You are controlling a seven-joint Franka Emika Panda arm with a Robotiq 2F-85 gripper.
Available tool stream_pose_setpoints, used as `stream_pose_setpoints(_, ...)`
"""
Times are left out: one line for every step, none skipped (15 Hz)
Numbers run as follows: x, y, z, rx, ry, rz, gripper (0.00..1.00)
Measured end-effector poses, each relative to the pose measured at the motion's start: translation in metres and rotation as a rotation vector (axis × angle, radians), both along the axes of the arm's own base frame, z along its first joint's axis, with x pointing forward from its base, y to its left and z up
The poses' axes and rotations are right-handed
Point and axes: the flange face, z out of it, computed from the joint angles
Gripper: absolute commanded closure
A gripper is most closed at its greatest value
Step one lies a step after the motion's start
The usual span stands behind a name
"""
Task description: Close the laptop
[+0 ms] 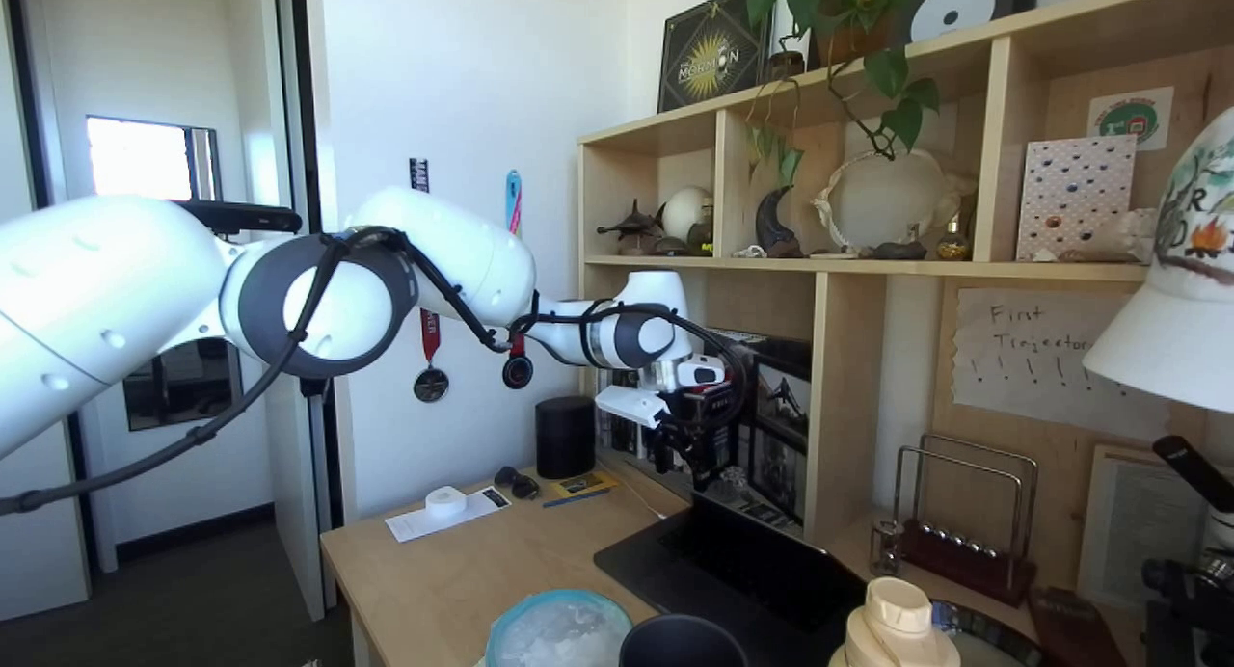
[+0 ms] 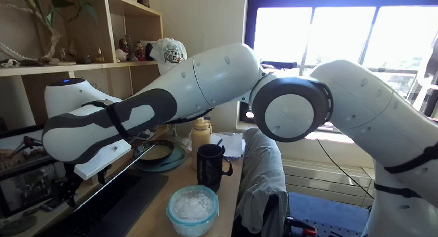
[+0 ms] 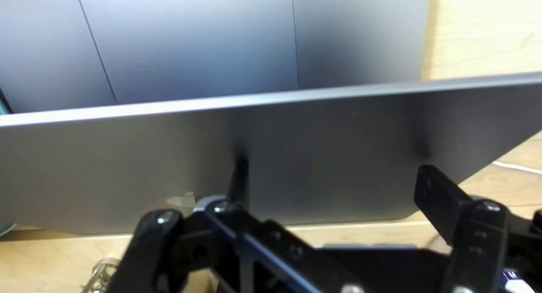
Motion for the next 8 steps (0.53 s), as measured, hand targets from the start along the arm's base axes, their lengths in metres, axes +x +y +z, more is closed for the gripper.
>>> stream_pose_setpoints(-0.002, -0.001, -0.004, -0.001, 0.008, -0.001, 0.0)
stream_pose_setpoints(-0.005, -0.002, -0.007, -0.002, 0.015, -0.002, 0.0)
stream_pose_setpoints(-0.007, -0.004, -0.011, -0.002, 0.019, -0.003, 0.0)
stream_pose_setpoints(-0.01, -0.005, -0.015, -0.002, 0.022, -0.003, 0.0)
stream_pose_setpoints(-0.012, -0.007, -0.018, -0.002, 0.024, -0.004, 0.0)
stream_pose_setpoints(-0.015, -0.008, -0.022, -0.001, 0.026, -0.005, 0.0)
stream_pose_setpoints(-0.017, -0.009, -0.026, -0.001, 0.028, -0.006, 0.0)
stream_pose_setpoints(-0.02, -0.011, -0.031, -0.001, 0.031, -0.006, 0.0)
